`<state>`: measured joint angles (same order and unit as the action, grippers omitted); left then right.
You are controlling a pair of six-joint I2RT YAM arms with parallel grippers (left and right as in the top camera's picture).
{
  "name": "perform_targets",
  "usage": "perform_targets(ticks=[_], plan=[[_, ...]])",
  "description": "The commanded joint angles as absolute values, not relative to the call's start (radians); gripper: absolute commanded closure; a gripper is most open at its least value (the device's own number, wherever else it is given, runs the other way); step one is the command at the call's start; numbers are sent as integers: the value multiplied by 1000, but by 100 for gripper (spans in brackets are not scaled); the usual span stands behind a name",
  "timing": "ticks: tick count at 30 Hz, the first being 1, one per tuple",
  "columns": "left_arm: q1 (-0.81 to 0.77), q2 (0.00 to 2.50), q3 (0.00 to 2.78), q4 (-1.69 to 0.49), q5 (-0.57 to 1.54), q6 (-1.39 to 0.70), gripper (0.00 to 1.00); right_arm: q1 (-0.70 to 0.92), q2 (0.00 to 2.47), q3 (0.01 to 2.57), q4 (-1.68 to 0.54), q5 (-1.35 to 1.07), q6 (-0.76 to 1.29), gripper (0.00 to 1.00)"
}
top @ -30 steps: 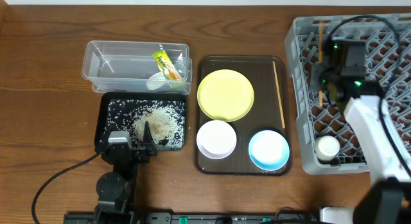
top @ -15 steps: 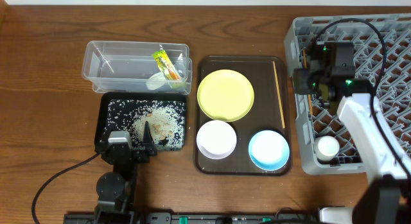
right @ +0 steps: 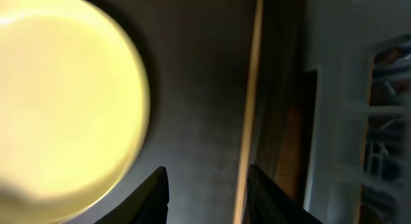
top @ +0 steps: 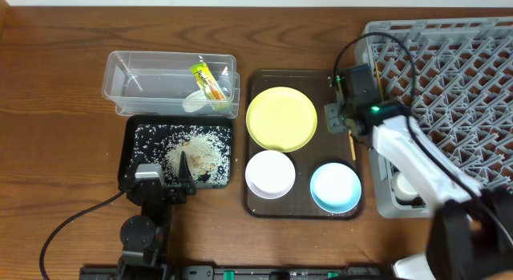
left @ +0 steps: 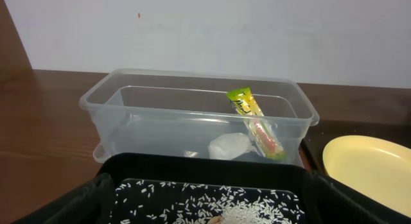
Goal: Sort waste into correct bins and load items into the dishwasher rack
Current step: 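Grasp the second chopstick with the right gripper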
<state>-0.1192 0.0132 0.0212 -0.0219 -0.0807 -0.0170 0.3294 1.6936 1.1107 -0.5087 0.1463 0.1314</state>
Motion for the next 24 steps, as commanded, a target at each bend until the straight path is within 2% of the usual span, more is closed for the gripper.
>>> perform_targets(ticks=[1, 8, 14, 15, 17, 18, 24], plan=[[-114, 12, 4, -64, -93, 3, 6, 315, 1781, 1098, -466, 222, 168, 62], [-114, 12, 4, -64, -93, 3, 6, 293, 1919, 1098, -430, 214, 168, 63], [-114, 12, 4, -64, -93, 3, 6, 289, 1945, 1098, -453, 202, 168, 65], [-114, 12, 4, -64, -93, 3, 6, 289, 1943, 1098, -457, 199, 168, 70], [-114, 12, 4, -64, -93, 3, 6, 289, 1943, 1098, -469, 184, 168, 93], [-114, 12, 4, -64, -93, 3, 6, 288, 1943, 1098, -477, 166, 168, 99], [-114, 12, 4, -64, -93, 3, 6, 288, 1919, 1106, -497, 10, 169, 99]])
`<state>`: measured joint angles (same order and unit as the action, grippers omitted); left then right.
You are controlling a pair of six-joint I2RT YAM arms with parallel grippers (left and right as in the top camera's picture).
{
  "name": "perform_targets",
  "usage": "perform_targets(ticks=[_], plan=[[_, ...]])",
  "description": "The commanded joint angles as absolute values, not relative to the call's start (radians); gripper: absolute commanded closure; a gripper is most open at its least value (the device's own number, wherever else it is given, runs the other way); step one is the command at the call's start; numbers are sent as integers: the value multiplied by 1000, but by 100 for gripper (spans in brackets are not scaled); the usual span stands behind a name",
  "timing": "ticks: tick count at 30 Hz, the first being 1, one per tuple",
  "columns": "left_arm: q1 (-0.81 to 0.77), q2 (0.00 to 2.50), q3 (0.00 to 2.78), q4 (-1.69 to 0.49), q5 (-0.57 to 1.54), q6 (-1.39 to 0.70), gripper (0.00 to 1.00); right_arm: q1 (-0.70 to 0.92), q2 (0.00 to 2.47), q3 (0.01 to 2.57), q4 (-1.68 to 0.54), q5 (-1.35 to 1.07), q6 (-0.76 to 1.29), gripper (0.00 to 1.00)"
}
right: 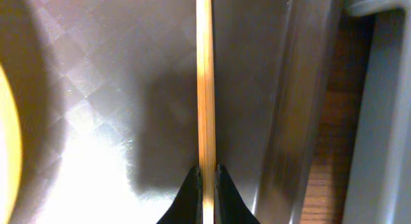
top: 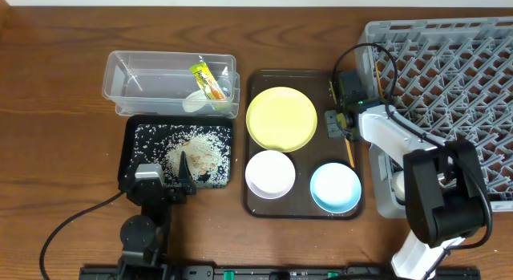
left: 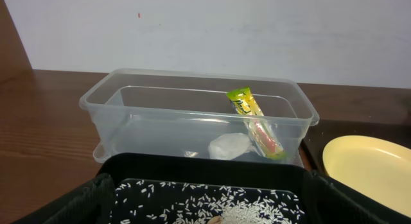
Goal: Sort waste into correct bins and load items into the dishwasher rack
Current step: 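Grasp the second chopstick with the right gripper, then place the second chopstick in the dish rack with the right gripper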
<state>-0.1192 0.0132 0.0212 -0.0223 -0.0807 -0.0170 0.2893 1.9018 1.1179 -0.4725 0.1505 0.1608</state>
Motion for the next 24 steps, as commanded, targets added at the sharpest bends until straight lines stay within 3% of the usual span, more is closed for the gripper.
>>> perform_targets(ticks=[1, 9, 14, 24], plan=[[-114, 12, 4, -64, -93, 3, 6, 288, 1904, 1114, -506, -7, 168, 99], [-114, 12, 4, -64, -93, 3, 6, 239, 1660, 1196, -579, -23, 128, 99], [-114, 12, 4, -64, -93, 3, 6, 103, 1539, 1205, -535, 13, 56, 99], [-114, 12, 4, -64, -93, 3, 6, -3, 1637, 1196, -461, -20, -122, 99]])
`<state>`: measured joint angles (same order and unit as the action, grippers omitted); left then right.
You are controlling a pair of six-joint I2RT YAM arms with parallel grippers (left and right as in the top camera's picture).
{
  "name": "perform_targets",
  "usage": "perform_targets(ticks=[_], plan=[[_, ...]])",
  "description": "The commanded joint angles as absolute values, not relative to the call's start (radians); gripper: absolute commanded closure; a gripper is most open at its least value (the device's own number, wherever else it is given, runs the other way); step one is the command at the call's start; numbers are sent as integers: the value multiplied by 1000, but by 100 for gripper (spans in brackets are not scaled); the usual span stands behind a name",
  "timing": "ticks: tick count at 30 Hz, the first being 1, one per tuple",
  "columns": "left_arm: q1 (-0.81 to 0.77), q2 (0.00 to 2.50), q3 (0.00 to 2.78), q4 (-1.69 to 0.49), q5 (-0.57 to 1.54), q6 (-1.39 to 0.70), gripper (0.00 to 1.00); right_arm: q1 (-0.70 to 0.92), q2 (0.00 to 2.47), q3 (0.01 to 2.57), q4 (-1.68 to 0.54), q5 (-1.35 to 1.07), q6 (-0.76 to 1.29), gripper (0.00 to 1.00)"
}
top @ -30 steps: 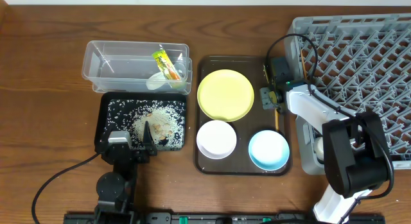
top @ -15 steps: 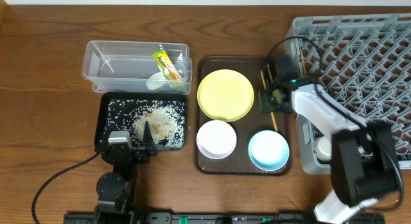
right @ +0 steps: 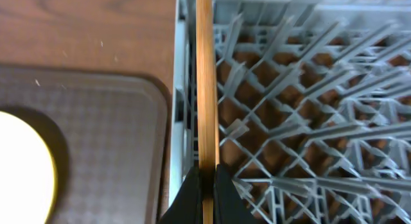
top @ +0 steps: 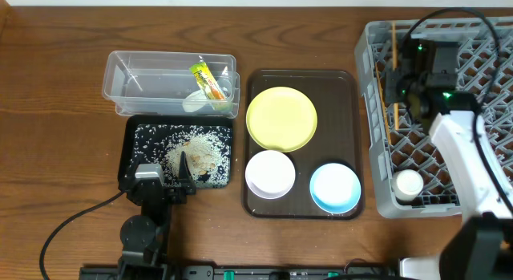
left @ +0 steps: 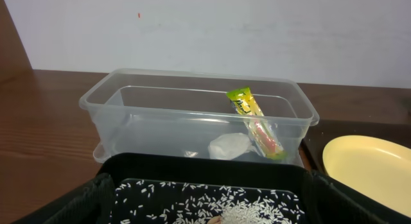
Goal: Sort waste into correct bins and load items into the dishwasher rack
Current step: 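Place the second chopstick in the dish rack with the right gripper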
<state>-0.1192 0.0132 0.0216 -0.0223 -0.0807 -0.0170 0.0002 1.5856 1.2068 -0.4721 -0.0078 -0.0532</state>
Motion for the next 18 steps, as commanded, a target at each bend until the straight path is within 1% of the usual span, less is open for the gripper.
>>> perform_targets(ticks=[1, 2, 3, 4, 6, 8, 9, 10, 12, 14, 16, 18], plan=[[-114, 12, 4, -64, -93, 3, 6, -3, 1653, 1196, -453, -20, -122, 99], [-114, 12, 4, -64, -93, 3, 6, -3, 1668, 1196, -444, -20, -121, 90], [-114, 12, 4, -64, -93, 3, 6, -3, 1673, 1196, -442, -27, -118, 64], [-114, 12, 4, -64, -93, 3, 6, -3, 1673, 1197, -441, -46, -101, 43], [-114, 12, 4, -64, -93, 3, 6, -2, 1649, 1201, -455, -99, -36, 29], [-114, 12, 4, -64, -93, 3, 6, 4, 1604, 1203, -490, -175, 16, 26], [-114, 12, 4, -64, -93, 3, 6, 9, 1578, 1203, -514, -221, 27, 26], [-114, 12, 4, -64, -93, 3, 5, 15, 1546, 1203, -547, -281, 29, 27], [-114, 12, 4, -64, -93, 3, 6, 26, 1481, 1203, -622, -374, 29, 34], [-114, 12, 4, -64, -93, 3, 6, 39, 1416, 1203, -710, -442, 29, 37], [-114, 12, 4, -64, -93, 3, 6, 60, 1356, 1203, -820, -448, 30, 42], [-114, 12, 4, -64, -93, 3, 6, 84, 1316, 1201, -924, -417, 35, 42]])
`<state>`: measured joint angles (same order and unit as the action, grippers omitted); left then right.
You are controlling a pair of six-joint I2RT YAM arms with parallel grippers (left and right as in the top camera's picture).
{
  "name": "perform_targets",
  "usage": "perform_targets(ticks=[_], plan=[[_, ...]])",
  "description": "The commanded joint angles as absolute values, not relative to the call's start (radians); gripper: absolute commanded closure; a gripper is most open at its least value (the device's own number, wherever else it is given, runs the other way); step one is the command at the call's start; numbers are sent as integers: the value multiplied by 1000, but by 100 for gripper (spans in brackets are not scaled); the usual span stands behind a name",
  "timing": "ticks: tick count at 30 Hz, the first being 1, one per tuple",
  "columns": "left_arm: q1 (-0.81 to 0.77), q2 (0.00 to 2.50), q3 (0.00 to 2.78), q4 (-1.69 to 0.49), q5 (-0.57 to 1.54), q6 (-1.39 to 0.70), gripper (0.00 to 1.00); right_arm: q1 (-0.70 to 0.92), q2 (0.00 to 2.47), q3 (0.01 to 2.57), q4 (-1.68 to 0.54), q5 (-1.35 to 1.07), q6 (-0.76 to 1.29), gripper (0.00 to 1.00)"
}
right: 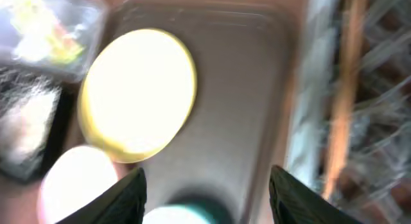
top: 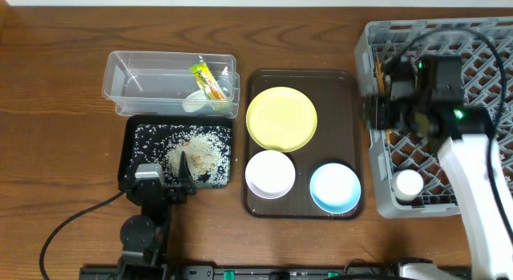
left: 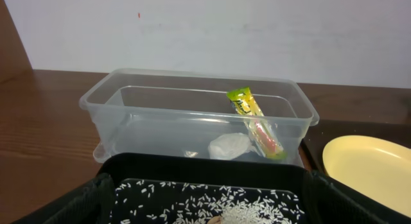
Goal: Sort waste into correct bins and load items into the dishwasher rack
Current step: 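Place the second chopstick in the dish rack with the right gripper, then grasp the light-blue bowl with the right gripper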
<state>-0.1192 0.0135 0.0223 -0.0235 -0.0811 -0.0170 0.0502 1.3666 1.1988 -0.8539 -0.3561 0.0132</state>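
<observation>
A wooden chopstick (right: 343, 89) lies in the left part of the grey dishwasher rack (top: 449, 39), blurred in the right wrist view. My right gripper (right: 209, 198) hangs open and empty over the rack's left edge (top: 378, 111), facing the brown tray (top: 341, 79). On that tray sit a yellow plate (top: 281, 118), a white bowl (top: 269, 173) and a blue bowl (top: 335, 186). My left gripper (left: 205, 214) rests open over the black tray of rice (top: 180, 152), holding nothing.
A clear plastic bin (top: 152, 75) behind the rice tray holds a green-yellow wrapper (left: 255, 121) and a white crumpled wad (left: 229, 146). A white cup (top: 409, 184) stands in the rack's near left corner. Bare wooden table (top: 56, 152) lies to the left.
My right gripper was shut on the chopstick above the rack's left side. It is now open, the chopstick lies in the rack, and the gripper sits nearer the tray. The left arm is unchanged.
My right gripper stood open around the chopstick on the tray's right edge. Then it was shut on the chopstick there. After that it held the chopstick over the rack's left side, and now the chopstick rests in the rack, released. The left arm stayed still.
</observation>
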Motion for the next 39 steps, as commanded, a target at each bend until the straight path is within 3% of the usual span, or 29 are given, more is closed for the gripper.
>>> perform_targets(ticks=[1, 6, 12, 21, 27, 33, 39], plan=[[-114, 12, 4, -64, -93, 3, 5, 101, 1300, 1199, -984, -377, 55, 43], [-114, 12, 4, -64, -93, 3, 6, 210, 1289, 1140, -1153, -160, 190, 42], [-114, 12, 4, -64, -93, 3, 6, 293, 1290, 942, -1030, 78, 345, 43], [-114, 12, 4, -64, -93, 3, 6, 280, 1303, 751, -843, 46, 411, 64], [-114, 12, 4, -64, -93, 3, 6, 291, 1311, 676, -796, -10, 416, 69], [-114, 12, 4, -64, -93, 3, 6, 291, 1309, 643, -777, -12, 432, 99], [-114, 12, 4, -64, -93, 3, 6, 286, 1258, 825, -846, 47, 352, 99]])
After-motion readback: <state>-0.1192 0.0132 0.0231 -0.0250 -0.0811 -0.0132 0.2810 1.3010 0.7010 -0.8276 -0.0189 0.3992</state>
